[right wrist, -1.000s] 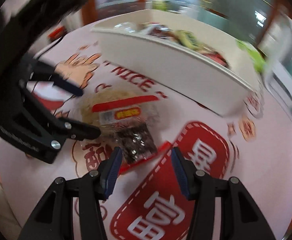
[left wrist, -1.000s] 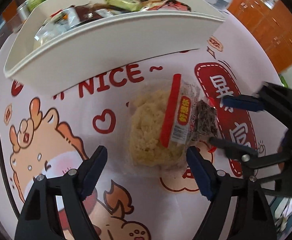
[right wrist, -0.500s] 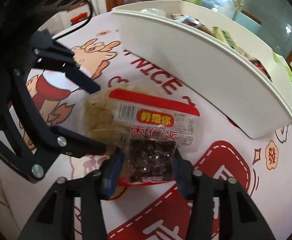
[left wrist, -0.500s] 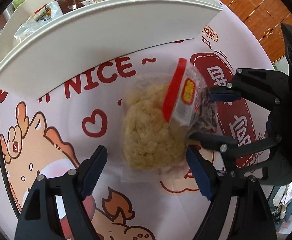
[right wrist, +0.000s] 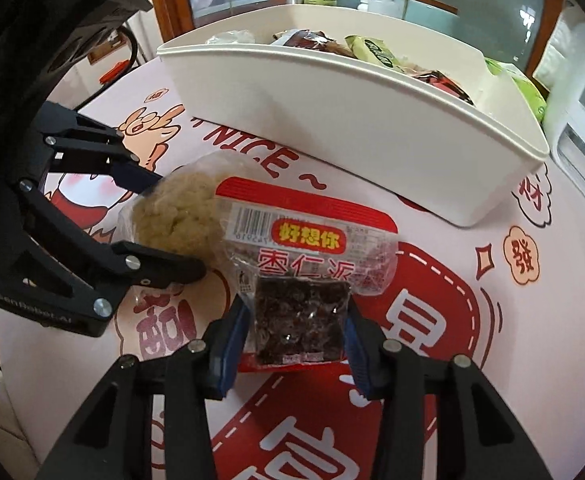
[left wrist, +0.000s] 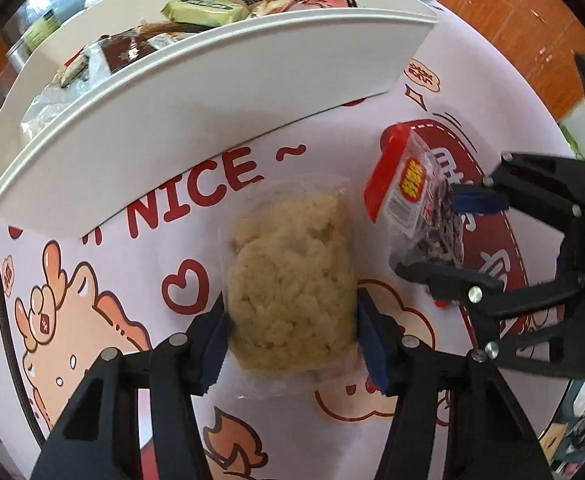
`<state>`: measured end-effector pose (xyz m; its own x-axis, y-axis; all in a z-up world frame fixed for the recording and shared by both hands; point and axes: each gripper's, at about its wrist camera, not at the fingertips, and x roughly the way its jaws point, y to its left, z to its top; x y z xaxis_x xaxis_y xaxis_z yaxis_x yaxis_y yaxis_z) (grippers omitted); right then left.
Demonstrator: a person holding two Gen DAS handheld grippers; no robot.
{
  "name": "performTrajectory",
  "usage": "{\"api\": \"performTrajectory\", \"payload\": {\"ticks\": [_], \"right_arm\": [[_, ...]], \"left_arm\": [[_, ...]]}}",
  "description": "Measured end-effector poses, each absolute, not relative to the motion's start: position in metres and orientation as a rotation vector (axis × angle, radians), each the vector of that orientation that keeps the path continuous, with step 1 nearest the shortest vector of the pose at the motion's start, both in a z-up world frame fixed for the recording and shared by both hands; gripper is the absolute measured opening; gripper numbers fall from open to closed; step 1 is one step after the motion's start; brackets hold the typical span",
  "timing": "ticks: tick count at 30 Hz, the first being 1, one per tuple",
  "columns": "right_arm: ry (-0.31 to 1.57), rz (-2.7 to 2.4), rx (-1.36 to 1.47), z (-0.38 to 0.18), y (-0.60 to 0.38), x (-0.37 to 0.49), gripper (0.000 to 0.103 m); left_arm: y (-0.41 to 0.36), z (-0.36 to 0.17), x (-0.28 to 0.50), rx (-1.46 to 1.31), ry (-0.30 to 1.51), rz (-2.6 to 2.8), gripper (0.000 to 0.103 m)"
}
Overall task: Organize snacks
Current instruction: 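Lift the bread packet with both tools and lower it into the white tray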
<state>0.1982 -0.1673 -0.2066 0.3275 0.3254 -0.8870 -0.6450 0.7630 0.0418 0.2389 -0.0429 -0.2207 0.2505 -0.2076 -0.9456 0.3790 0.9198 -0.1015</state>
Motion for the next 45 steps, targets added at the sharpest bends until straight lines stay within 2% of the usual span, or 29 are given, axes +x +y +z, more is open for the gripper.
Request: {"api": "performTrajectory", "payload": {"ticks": [8, 16, 31, 37, 45], "right_arm": [[1.032, 0.654, -0.283, -0.180, -0.175, 0.186, 0.045], [0.921, 0.660, -0.238, -0.110, -0.183, 0.192, 0.045], [0.747, 0.503, -0.226, 0.030, -0.158, 0.283, 0.045], [0.697, 0.453, -0.235, 0.061, -0.141, 0.307, 0.045], [0.704, 0.397, -0.228, 0.063, -0.124, 0.324, 0.046]], "left_arm": [[-0.039, -0.184, 0.222, 0.171, 1.168, -0.372, 0.056], [-0.023, -0.110, 0.231, 0.181, 1.058, -0.348, 0.056], [-0.017, 0.020, 0.300, 0.279, 0.849, -0.229, 0.056], [-0.006, 0.045, 0.336, 0.238, 0.823, -0.189, 0.056], [0.002, 0.036, 0.359, 0.197, 0.828, -0.169, 0.056]]}}
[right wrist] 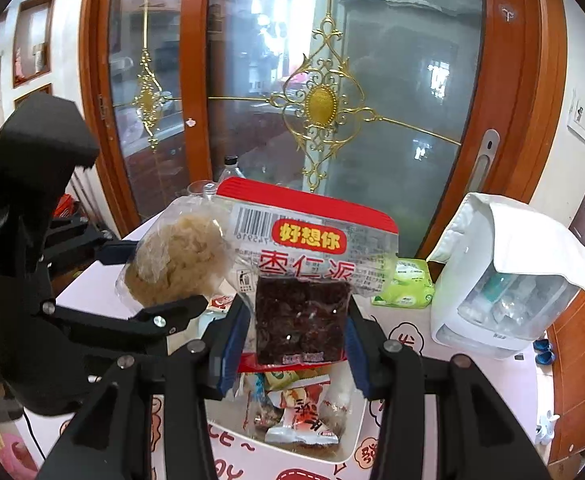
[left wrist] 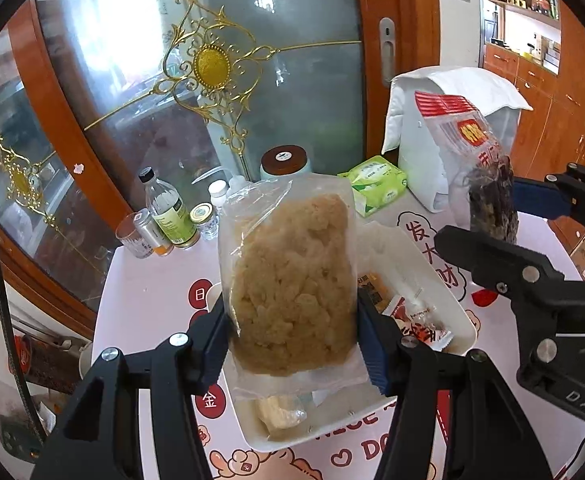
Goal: Organize snacks
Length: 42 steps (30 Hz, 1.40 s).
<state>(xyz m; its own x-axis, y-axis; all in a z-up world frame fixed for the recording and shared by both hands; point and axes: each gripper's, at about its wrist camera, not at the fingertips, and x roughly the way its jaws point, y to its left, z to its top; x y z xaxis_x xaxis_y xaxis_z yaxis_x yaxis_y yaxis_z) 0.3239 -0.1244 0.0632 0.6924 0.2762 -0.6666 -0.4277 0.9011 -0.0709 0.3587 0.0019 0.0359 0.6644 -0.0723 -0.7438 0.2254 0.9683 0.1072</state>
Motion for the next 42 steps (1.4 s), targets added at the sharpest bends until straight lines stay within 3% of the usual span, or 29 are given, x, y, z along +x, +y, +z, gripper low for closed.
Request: {"api": "performTrajectory", "payload": {"ticks": [10, 12, 14, 21, 42], "right_arm": [[0.770, 0.325, -0.241, 0.031, -0.116, 0.349, 0.047], [0.784, 0.309, -0.242, 0.023, -0.118, 0.353, 0.049], [0.810, 0.308, -0.221, 0.016, -0.121, 0.358, 0.053], [0.822, 0.276, -0.187, 0.006, -0.132, 0.362, 0.067], [0.860, 0.282, -0.038, 0.005, -0.152, 0.322, 0.069]], "left_arm": [[-0.004, 0.004, 0.378, 0.187, 0.898, -0.170, 0.059], [-0.007, -0.004, 0.383, 0.198, 0.910, -0.178, 0.089], [-0.008, -0.010, 0.385, 0.206, 0.902, -0.179, 0.099], [-0.007, -0.027, 0.394, 0.191, 0.949, -0.152, 0.100], [-0.005, -0.019, 0.349, 0.130, 0.944, -0.110, 0.100]]}}
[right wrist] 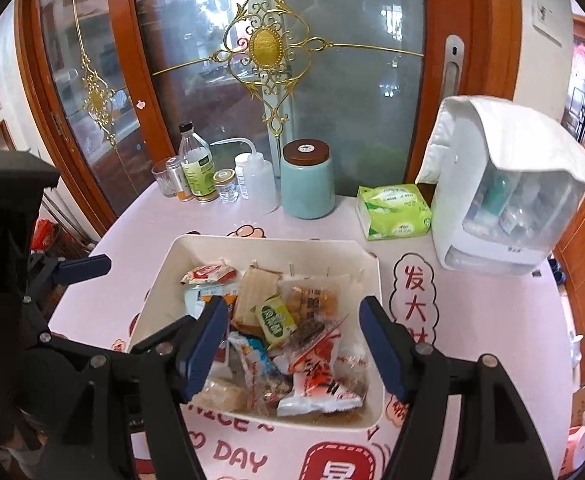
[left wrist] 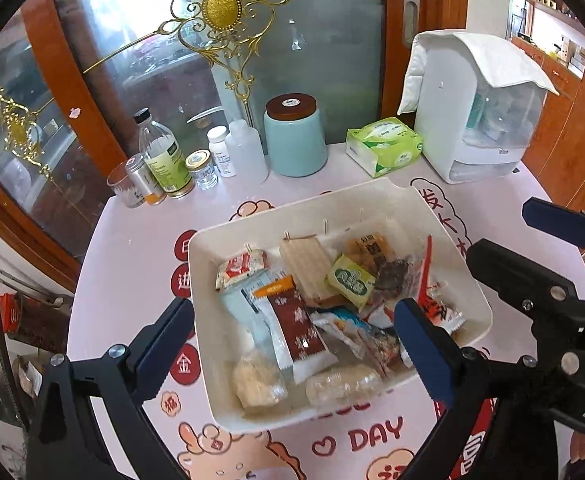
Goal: Organize snacks
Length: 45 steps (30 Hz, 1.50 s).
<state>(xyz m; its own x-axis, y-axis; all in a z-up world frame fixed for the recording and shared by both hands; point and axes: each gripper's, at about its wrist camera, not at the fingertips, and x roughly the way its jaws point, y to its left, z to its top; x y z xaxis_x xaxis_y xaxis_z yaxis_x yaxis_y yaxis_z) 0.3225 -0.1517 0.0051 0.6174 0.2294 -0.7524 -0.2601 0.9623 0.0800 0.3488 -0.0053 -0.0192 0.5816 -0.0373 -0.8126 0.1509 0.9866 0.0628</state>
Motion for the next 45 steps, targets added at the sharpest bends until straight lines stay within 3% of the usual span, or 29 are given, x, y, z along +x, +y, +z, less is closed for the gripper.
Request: {"api": "performTrajectory", "payload": {"ticks": [25, 45], "right_arm": [[0.996, 0.149, 0.234, -0.037, -0.226, 0.095, 0.069], [0.944, 0.170, 0.209, -0.005, -0.209, 0.039, 0.069]], "left_arm": [[-0.019, -0.028, 0.114, 0.041, 0.934, -0.075, 0.100], [-0.012, -0.007, 0.054, -0.003, 0.900, -0.020, 0.100]]}}
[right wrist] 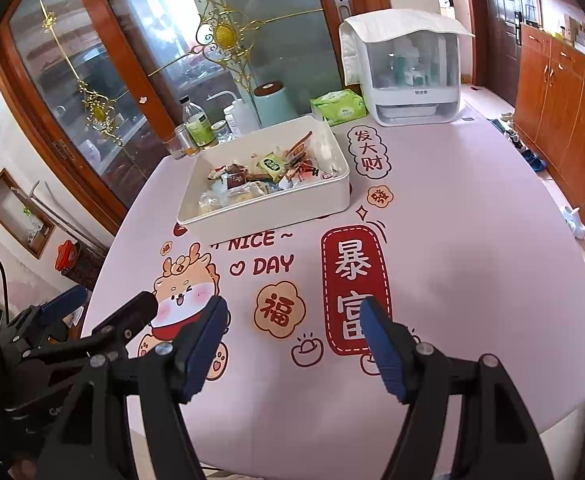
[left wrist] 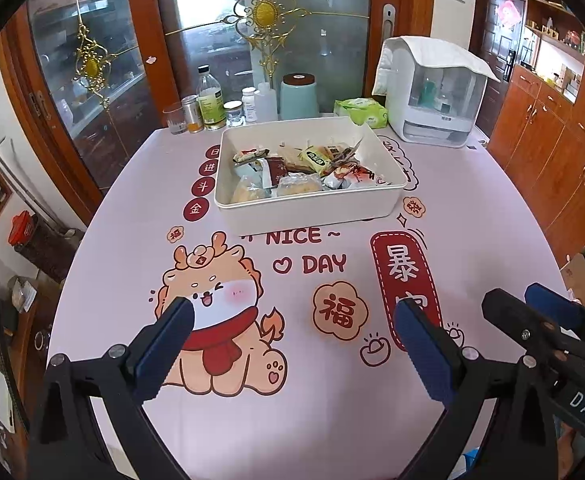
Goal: Organize snacks
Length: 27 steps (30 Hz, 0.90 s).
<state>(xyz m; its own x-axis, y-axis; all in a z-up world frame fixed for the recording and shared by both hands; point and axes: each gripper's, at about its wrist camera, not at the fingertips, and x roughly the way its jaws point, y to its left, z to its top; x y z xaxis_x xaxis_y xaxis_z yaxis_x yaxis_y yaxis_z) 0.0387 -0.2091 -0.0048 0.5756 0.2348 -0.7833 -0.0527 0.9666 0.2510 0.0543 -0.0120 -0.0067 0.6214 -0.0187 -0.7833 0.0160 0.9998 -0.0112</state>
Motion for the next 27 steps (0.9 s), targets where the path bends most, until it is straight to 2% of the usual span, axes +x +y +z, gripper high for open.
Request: {"api": "performTrajectory", "payload": {"ticks": [27], "right_arm": [[0.920, 0.191, 0.188, 0.003, -0.206, 0.025, 0.070]], "left_arm": [[-0.008, -0.003, 0.038, -0.019, 0.870, 0.006, 0.100]]}}
